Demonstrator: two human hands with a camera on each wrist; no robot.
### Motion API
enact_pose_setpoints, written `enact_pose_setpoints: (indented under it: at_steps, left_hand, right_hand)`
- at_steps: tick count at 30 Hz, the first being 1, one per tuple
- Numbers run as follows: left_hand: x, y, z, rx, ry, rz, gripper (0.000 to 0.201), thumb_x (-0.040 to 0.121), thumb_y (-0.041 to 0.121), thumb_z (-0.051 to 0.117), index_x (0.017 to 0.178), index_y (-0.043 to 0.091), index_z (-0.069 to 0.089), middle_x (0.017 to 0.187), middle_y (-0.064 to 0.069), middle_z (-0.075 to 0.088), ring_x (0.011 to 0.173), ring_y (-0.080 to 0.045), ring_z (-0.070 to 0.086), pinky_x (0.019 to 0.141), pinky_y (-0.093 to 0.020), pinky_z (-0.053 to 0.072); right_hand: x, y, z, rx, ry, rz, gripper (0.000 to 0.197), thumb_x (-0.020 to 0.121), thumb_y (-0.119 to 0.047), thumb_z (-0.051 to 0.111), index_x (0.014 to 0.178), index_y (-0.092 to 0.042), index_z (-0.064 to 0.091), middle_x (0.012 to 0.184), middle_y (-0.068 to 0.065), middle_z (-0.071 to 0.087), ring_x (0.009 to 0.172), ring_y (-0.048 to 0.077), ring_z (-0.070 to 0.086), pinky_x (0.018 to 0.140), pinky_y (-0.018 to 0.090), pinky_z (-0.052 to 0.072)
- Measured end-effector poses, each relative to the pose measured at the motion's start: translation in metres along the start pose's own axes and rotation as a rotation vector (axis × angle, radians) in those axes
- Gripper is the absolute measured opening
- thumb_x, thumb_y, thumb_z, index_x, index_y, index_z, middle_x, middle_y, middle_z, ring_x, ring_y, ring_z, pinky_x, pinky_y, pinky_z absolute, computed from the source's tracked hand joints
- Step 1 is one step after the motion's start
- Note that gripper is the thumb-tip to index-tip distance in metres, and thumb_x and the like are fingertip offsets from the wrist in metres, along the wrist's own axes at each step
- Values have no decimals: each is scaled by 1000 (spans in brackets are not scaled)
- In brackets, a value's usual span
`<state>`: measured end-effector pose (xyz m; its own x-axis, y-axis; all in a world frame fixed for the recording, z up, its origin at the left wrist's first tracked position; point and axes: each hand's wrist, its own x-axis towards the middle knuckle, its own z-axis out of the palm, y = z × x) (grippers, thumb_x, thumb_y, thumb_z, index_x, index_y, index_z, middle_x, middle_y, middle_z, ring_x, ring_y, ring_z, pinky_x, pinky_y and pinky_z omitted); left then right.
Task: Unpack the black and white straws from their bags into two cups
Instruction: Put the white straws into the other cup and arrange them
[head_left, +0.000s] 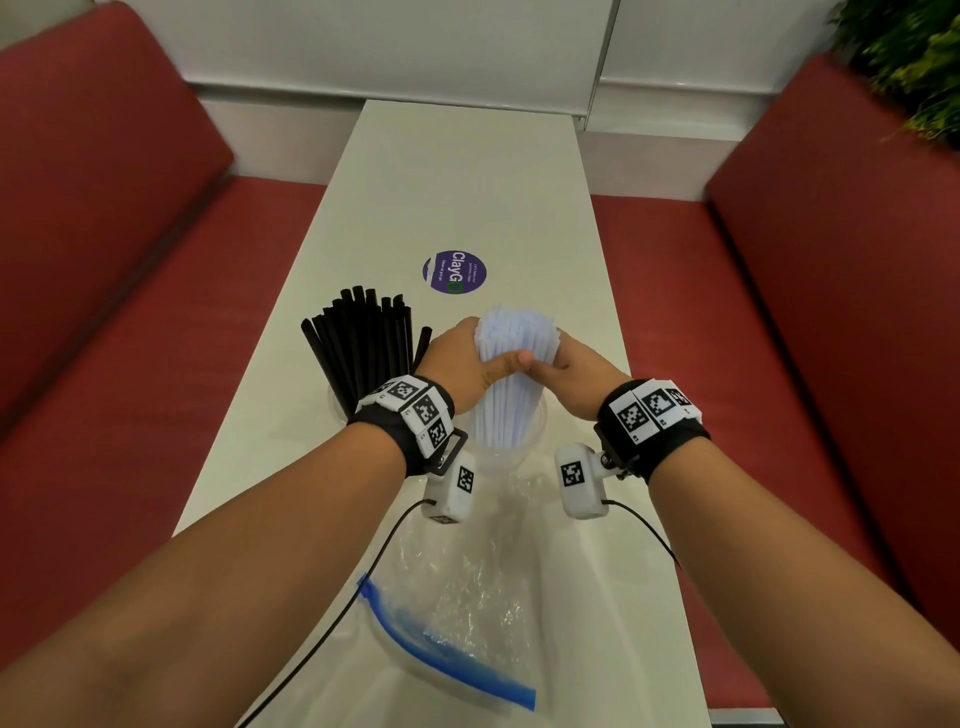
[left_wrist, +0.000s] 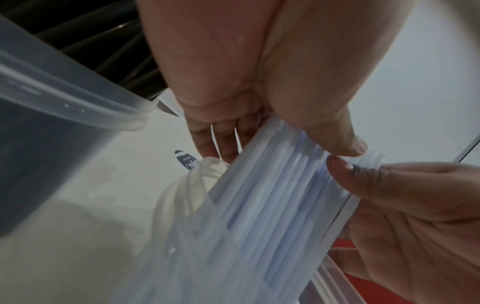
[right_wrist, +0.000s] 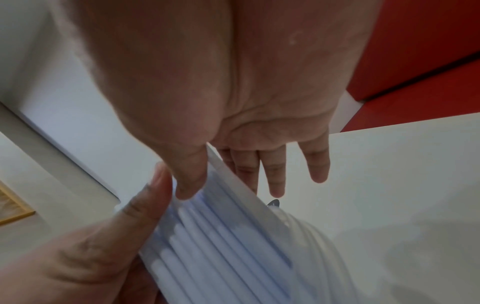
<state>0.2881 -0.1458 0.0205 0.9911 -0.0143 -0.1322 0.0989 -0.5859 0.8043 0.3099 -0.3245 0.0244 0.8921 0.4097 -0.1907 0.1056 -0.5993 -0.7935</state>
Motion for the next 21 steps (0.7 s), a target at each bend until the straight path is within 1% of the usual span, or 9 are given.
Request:
enact_pose_setpoints:
  at_steps: [4, 8, 10, 12, 13, 15, 17, 19, 21]
  left_hand:
    - [-5, 2, 0, -7, 18, -9, 61, 81, 54, 72, 123, 12, 59, 113, -5, 70, 103, -24, 66, 86, -35, 53]
    - [-15, 12, -6, 15, 41, -19, 60, 83, 49, 73, 129, 14, 57, 118, -3, 68, 107, -23, 65, 88, -32, 51]
    - [-22, 17, -12, 63, 38, -15, 60, 82, 54, 72, 126, 15, 57, 115, -3, 69, 105, -22, 65, 85, -33, 51]
    - [-30, 19, -20, 142, 42, -18, 63, 80, 62, 68, 117, 12, 57, 112, -5, 69, 104, -25, 66, 84, -36, 53]
    - [-36, 21, -24, 166, 47, -27, 67, 80, 63, 67, 120, 10, 56, 119, -8, 68, 111, -26, 65, 88, -38, 53]
    - [-52, 25, -34, 193, 63, -35, 78, 83, 61, 66, 134, 5, 51, 139, -11, 60, 125, -24, 60, 100, -37, 49]
    - [-75, 32, -47, 212, 92, -12, 74, 86, 56, 66, 136, 4, 53, 141, -10, 59, 126, -20, 60, 102, -33, 46]
    - [-104, 33, -61, 172, 105, -6, 62, 86, 50, 69, 133, 10, 59, 133, -5, 65, 120, -16, 63, 103, -30, 47]
    - [-134, 23, -77, 232, 74, -22, 56, 83, 51, 72, 128, 19, 63, 123, 3, 70, 111, -12, 65, 95, -25, 49]
  right_hand:
    - [-6, 2, 0, -88, -5, 32, 50, 97, -45, 53, 140, -19, 53, 132, 4, 65, 120, 23, 61, 103, 38, 47]
    - [-13, 3, 2, -148, 18, 61, 51, 95, -40, 60, 141, -19, 50, 135, 6, 63, 123, 25, 58, 96, 30, 42]
    - [-18, 5, 0, -195, 0, 94, 62, 90, -45, 65, 144, -19, 47, 136, 4, 61, 126, 23, 56, 96, 30, 40]
    - [-26, 9, 0, -269, -15, 164, 84, 84, -55, 68, 151, -16, 36, 143, 3, 56, 133, 23, 52, 103, 34, 42]
    - [-30, 11, 0, -308, -15, 210, 91, 83, -57, 67, 153, -12, 30, 147, 4, 53, 136, 24, 50, 107, 36, 41]
    - [-42, 14, 2, -354, -15, 290, 96, 84, -58, 66, 154, -6, 25, 151, 7, 49, 138, 25, 46, 109, 36, 38]
    - [-58, 19, 4, -379, -12, 350, 96, 84, -62, 63, 152, -4, 29, 148, 10, 51, 137, 26, 48, 109, 36, 38]
    - [-79, 29, 5, -399, 4, 388, 91, 82, -65, 63, 147, -5, 40, 139, 9, 60, 131, 26, 53, 105, 36, 43]
    - [-106, 46, 6, -383, -11, 405, 76, 81, -64, 65, 132, -9, 56, 123, 7, 68, 116, 24, 63, 97, 35, 49]
